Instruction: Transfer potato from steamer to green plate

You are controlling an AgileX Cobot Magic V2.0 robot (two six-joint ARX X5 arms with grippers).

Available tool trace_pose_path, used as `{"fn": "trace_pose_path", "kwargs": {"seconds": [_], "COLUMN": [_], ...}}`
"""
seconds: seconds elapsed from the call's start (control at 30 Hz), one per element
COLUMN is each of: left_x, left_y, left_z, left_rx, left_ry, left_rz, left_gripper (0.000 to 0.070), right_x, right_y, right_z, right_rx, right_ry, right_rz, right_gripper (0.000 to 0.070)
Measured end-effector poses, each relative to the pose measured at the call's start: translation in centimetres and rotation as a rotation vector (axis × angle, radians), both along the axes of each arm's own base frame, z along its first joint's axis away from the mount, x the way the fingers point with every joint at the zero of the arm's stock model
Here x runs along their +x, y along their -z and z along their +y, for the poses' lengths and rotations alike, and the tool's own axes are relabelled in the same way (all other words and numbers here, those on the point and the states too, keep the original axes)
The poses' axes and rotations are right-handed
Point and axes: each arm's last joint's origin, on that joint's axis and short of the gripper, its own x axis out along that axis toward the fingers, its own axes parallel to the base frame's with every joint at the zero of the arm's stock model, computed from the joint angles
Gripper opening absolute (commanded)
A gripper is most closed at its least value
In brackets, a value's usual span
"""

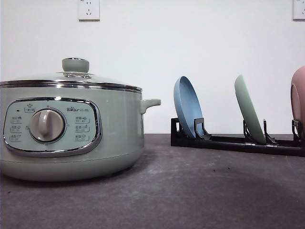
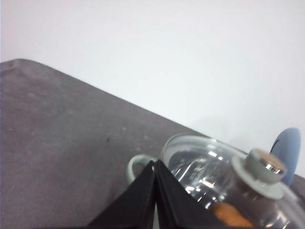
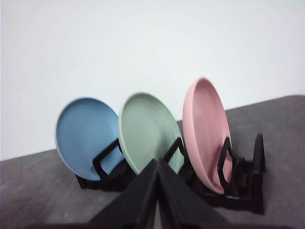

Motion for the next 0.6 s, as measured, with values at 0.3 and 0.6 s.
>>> {"fn": "trace_pose_path", "kwargs": {"seconds": [0.3, 0.6], "left_x": [-0.8, 0.1], "left_y": [-6.4, -10.8], "left_z": [-0.2, -0.7], "left_rx": [0.020, 0.118], "left_ry": [0.070, 0.236], "left_rz": [0.014, 0.132], "left_gripper": [0.0000, 0.0000], "right_x": [-0.9, 0.0], "right_y": [-5.5, -10.7], "right_z": [0.0, 0.4], "right_rx": [-0.001, -0.069], "right_ry": [-0.006, -0.130], "right_rz": [0.015, 0.149], "right_gripper": [0.0000, 0.0000]}}
